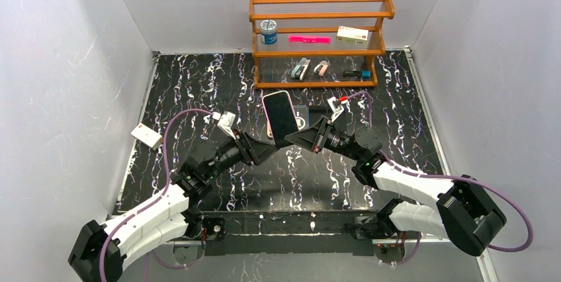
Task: Take the phone out of the phone case
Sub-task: Remove the phone case from the phone, then place the phone at the center of the board, then place the phone case at the center of the board.
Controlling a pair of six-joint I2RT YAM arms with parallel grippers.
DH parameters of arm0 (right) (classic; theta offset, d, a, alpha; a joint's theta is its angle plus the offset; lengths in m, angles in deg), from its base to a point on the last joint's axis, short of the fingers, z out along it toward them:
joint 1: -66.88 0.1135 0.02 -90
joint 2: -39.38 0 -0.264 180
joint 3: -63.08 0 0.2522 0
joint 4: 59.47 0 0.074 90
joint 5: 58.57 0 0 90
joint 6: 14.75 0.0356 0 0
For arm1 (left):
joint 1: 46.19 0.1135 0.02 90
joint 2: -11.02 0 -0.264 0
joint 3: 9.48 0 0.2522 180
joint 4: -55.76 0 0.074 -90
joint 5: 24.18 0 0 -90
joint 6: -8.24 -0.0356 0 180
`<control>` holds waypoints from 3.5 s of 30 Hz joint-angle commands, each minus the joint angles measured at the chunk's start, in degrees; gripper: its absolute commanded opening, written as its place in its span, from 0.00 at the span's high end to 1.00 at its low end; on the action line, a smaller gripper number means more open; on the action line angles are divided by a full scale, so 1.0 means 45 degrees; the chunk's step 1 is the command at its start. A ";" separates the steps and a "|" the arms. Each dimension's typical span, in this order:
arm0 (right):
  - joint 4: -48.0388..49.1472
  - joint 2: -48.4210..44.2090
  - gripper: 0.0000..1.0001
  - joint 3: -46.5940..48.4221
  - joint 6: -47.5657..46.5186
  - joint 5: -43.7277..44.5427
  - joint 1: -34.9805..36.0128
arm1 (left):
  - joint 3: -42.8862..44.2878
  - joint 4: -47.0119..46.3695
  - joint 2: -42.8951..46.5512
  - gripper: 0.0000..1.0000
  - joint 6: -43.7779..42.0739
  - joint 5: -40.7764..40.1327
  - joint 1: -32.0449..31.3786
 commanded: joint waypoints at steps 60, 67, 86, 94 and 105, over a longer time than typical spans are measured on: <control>-1.1583 0.2341 0.99 0.3373 -0.9295 -0.2955 -1.2570 | 1.0444 1.1353 -1.2732 1.00 -0.6761 0.1437 0.5490; -1.1907 0.3946 0.99 0.3545 -1.0535 -0.3584 -1.2652 | 1.0451 1.1320 -1.3738 1.00 -0.7002 0.2101 0.5481; -1.1980 0.7010 0.90 0.3875 -1.1062 -0.5234 -1.2335 | 1.0429 1.1343 -1.5183 0.87 -0.7106 0.2832 0.5167; -1.2575 0.6480 0.65 0.3844 -1.1111 -0.3980 -1.2267 | 1.0421 1.1438 -1.4865 0.55 -0.6812 0.0997 0.5165; -1.3483 0.5511 0.28 0.3775 -1.1211 -0.1749 -1.2079 | 1.0367 1.1734 -1.4434 0.05 -0.6505 -0.1322 0.5165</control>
